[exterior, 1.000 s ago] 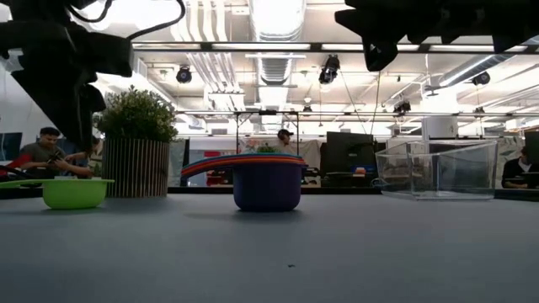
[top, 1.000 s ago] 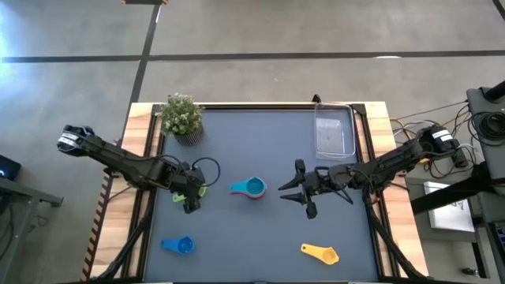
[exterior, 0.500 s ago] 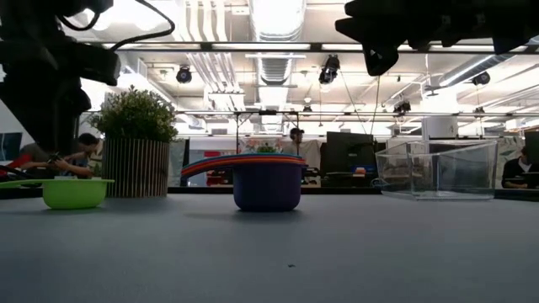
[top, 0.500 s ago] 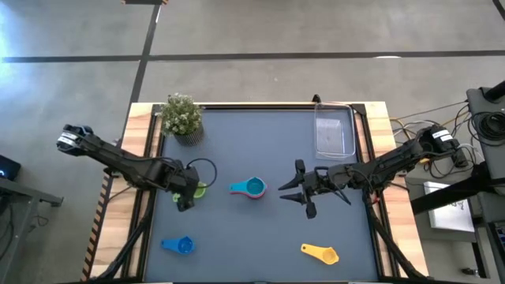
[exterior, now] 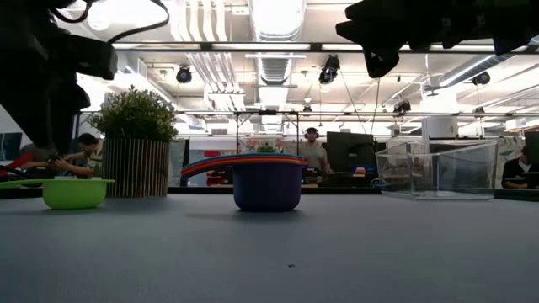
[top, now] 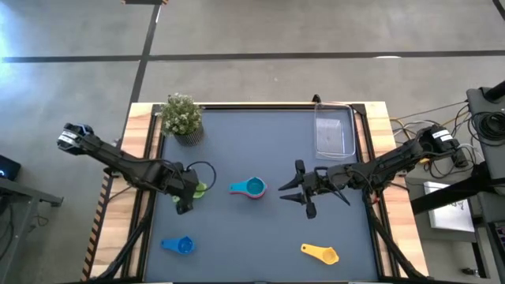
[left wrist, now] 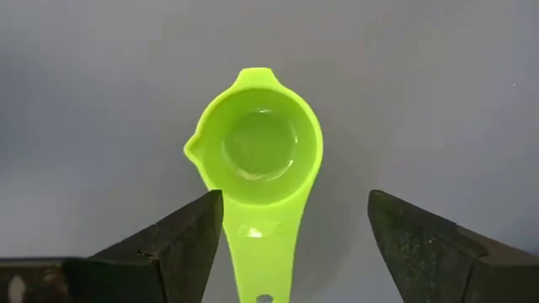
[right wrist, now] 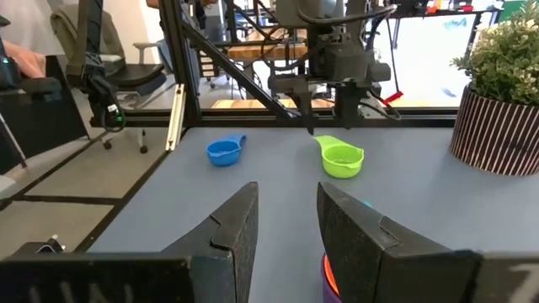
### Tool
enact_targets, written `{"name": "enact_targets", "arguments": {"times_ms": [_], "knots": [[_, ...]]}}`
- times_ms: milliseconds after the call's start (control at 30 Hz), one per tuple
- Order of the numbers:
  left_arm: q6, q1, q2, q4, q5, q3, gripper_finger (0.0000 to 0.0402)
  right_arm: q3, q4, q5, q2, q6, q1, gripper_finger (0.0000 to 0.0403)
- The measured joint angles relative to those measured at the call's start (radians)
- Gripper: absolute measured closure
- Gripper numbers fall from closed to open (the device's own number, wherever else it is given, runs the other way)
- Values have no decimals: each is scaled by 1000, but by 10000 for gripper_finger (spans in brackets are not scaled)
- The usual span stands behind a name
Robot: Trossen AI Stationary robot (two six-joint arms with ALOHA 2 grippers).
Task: Nest measuring cups in basket
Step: Stack the green measuring cup on top of the light blue measuring cup
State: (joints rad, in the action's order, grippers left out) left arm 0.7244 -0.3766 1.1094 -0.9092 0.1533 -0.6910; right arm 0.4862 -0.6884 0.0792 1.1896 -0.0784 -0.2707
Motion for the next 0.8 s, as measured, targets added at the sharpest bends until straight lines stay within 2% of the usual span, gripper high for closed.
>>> {"name": "enact_targets", "arguments": {"times_ms": [133, 500, 800], "knots": [[3, -22, -27, -11, 38, 12, 123, 0, 0, 0, 0, -12, 0, 291], [90, -25, -137, 40, 44, 144, 122, 0, 3, 0, 0, -11, 0, 291], [130, -26, -181, 99, -13, 229, 121, 0, 4, 1, 0, -10, 0, 291]]}}
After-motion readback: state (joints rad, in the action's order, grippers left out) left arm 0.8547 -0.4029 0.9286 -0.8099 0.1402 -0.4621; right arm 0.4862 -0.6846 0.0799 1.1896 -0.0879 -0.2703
